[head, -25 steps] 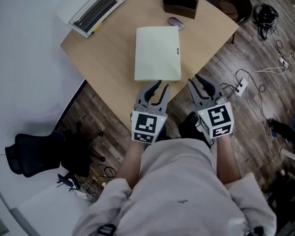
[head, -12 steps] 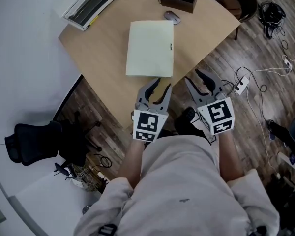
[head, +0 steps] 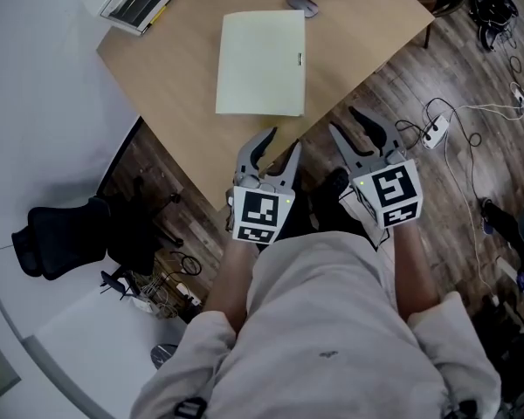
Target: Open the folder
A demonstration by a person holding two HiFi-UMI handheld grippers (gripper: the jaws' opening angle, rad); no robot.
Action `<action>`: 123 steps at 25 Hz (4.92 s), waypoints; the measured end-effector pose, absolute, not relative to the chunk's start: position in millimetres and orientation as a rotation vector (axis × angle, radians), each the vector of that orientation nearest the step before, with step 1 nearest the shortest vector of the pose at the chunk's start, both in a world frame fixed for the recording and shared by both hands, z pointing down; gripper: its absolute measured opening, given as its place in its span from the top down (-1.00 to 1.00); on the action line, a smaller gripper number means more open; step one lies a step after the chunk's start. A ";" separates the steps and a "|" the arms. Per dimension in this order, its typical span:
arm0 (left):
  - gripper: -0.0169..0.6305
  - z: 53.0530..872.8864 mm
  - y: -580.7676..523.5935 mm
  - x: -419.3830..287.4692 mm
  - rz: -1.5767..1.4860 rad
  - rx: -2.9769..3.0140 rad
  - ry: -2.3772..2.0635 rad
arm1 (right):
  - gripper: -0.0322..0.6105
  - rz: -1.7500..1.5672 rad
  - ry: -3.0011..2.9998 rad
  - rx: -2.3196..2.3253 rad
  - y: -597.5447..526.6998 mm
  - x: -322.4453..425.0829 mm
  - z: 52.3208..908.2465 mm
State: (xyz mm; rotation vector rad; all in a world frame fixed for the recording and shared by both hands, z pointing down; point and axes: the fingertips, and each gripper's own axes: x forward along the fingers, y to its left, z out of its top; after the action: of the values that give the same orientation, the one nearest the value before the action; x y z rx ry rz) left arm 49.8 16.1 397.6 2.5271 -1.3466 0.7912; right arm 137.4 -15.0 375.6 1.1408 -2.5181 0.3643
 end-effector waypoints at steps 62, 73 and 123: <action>0.26 573.6 -54.0 12.2 1.757 2.973 -0.567 | 0.39 0.667 -2.171 1.313 -85.9 93.8 489.0; 0.26 577.5 -55.7 11.8 1.773 2.991 -0.567 | 0.39 0.672 -2.165 1.314 -82.7 95.0 492.2; 0.76 539.9 -51.5 13.0 1.161 2.936 -0.664 | 0.41 0.750 -2.054 1.206 -64.6 80.9 558.2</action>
State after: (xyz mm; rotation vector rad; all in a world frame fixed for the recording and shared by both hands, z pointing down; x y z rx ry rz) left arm 13.0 -51.5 539.9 2.9357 -0.6644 1.1607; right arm 80.9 -64.6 558.2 1.2061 -2.0538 0.7499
